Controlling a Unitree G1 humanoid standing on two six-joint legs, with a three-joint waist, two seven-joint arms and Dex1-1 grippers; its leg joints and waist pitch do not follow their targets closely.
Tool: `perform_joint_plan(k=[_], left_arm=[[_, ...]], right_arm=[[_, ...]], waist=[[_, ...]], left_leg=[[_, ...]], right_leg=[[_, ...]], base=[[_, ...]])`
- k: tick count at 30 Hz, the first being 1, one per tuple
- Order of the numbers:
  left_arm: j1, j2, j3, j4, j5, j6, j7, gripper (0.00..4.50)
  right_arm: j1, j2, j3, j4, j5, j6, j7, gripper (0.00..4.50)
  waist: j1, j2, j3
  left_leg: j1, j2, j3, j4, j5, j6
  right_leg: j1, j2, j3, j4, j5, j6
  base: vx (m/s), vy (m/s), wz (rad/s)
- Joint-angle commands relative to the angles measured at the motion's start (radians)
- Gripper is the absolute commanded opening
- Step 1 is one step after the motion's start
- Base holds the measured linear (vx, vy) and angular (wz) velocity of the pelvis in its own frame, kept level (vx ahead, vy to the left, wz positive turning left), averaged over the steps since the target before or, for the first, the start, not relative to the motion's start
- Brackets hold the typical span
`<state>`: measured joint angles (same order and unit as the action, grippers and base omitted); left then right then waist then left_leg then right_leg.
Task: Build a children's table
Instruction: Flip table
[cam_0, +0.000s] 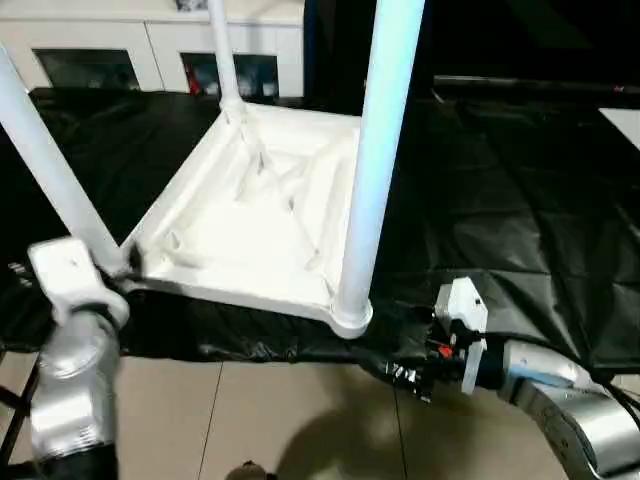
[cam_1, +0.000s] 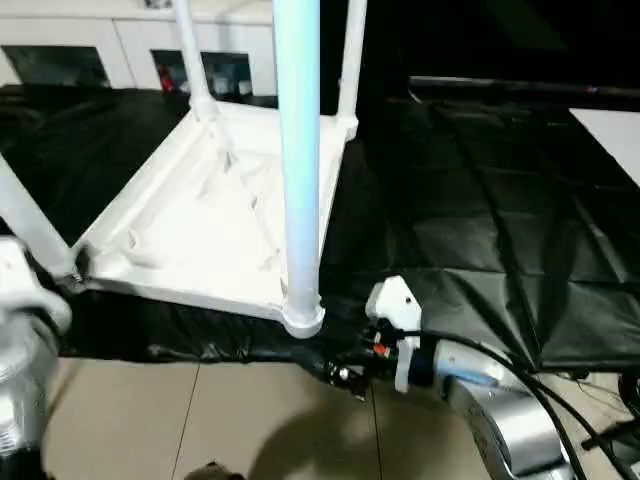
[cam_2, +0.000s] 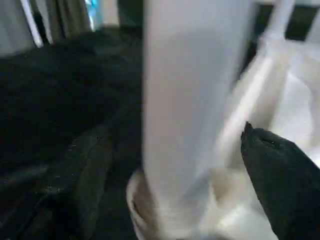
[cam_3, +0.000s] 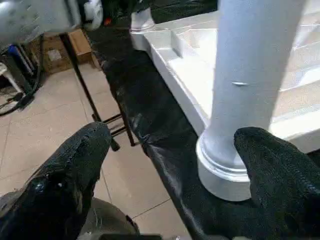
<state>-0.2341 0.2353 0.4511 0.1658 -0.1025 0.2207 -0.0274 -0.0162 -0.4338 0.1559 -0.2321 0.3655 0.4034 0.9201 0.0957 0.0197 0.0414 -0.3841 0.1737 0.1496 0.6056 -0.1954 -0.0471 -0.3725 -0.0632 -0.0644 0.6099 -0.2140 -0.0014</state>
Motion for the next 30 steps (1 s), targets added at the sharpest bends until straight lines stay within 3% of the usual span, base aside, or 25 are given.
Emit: perform_joint_plan(k=[1,4,8,12,15,18,20,24,27,30], left_arm=[[-0.031,0.020,0.002,0.067,0.002,-0.013,-0.005,4.44],[-0.108,0.073,-0.016,0.218,-0.020,-0.041,-0.077,4.44],[-0.139,0.102,-0.040,0.303,-0.024,-0.041,-0.142,4.07],[-0.127,0.089,-0.065,0.279,-0.037,-0.019,-0.181,3.82],[-0.115,0.077,-0.094,0.265,-0.031,-0.011,-0.189,3.61],[-0.113,0.060,-0.112,0.257,-0.041,-0.004,-0.205,3.34],[-0.112,0.043,-0.125,0.243,-0.051,0.004,-0.216,3.21],[-0.090,-0.004,-0.173,0.153,-0.074,0.053,-0.247,2.79],[-0.081,-0.029,-0.195,0.115,-0.083,0.081,-0.246,2.72],[-0.078,-0.063,-0.219,0.084,-0.088,0.105,-0.234,2.38]], right_arm=[[-0.018,-0.001,0.009,-0.001,0.006,0.001,0.003,4.48],[-0.035,0.002,0.027,0.012,-0.007,-0.010,0.010,4.48],[-0.046,0.009,0.041,0.027,-0.029,-0.030,0.000,4.48],[-0.053,0.024,0.049,0.034,-0.043,-0.053,-0.014,4.48],[-0.051,0.032,0.059,0.040,-0.055,-0.070,-0.026,4.48],[-0.049,0.038,0.067,0.041,-0.060,-0.079,-0.032,4.48],[-0.048,0.043,0.071,0.041,-0.064,-0.084,-0.035,4.48],[-0.038,0.052,0.074,0.042,-0.074,-0.099,-0.046,4.48],[-0.032,0.057,0.075,0.042,-0.079,-0.105,-0.056,4.48],[-0.026,0.066,0.075,0.048,-0.091,-0.112,-0.079,4.48]], waist=[[0.003,0.006,-0.047],[0.004,0.006,-0.049],[0.006,0.010,-0.052],[0.009,0.009,-0.054],[0.009,0.011,-0.050],[0.011,0.010,-0.047],[0.024,0.012,-0.045],[0.042,0.013,-0.046],[0.045,0.017,-0.047],[0.045,0.013,-0.048]], left_leg=[[0.020,0.058,-0.024,-0.089,-0.251,0.021],[0.020,0.055,-0.025,-0.089,-0.236,0.013],[0.019,0.060,-0.025,-0.090,-0.226,0.004],[0.018,0.062,-0.023,-0.089,-0.213,0.010],[0.018,0.062,-0.022,-0.091,-0.239,0.007],[0.023,0.063,-0.022,-0.094,-0.278,-0.002],[0.029,0.066,-0.021,-0.095,-0.312,-0.014],[0.027,0.070,-0.018,-0.099,-0.309,-0.023],[0.025,0.068,-0.018,-0.099,-0.300,-0.024],[0.021,0.066,-0.016,-0.099,-0.277,-0.018]], right_leg=[[0.027,-0.083,0.050,-0.076,-0.146,-0.167],[0.027,-0.084,0.051,-0.075,-0.141,-0.155],[0.027,-0.088,0.052,-0.067,-0.093,-0.178],[0.029,-0.090,0.052,-0.062,-0.042,-0.201],[0.028,-0.090,0.052,-0.066,-0.073,-0.205],[0.025,-0.091,0.054,-0.072,-0.145,-0.197],[0.017,-0.094,0.057,-0.081,-0.206,-0.182],[0.017,-0.094,0.058,-0.080,-0.204,-0.172],[0.018,-0.092,0.057,-0.078,-0.179,-0.164],[0.021,-0.092,0.054,-0.076,-0.150,-0.161]], base=[[0.000,0.000,0.00],[0.000,0.000,0.00],[0.000,0.000,0.00],[0.000,0.000,0.00],[0.000,0.000,0.00],[0.000,0.000,0.00],[0.000,0.000,0.00],[0.000,0.000,0.00],[0.000,0.000,0.00],[0.000,0.000,0.00]])
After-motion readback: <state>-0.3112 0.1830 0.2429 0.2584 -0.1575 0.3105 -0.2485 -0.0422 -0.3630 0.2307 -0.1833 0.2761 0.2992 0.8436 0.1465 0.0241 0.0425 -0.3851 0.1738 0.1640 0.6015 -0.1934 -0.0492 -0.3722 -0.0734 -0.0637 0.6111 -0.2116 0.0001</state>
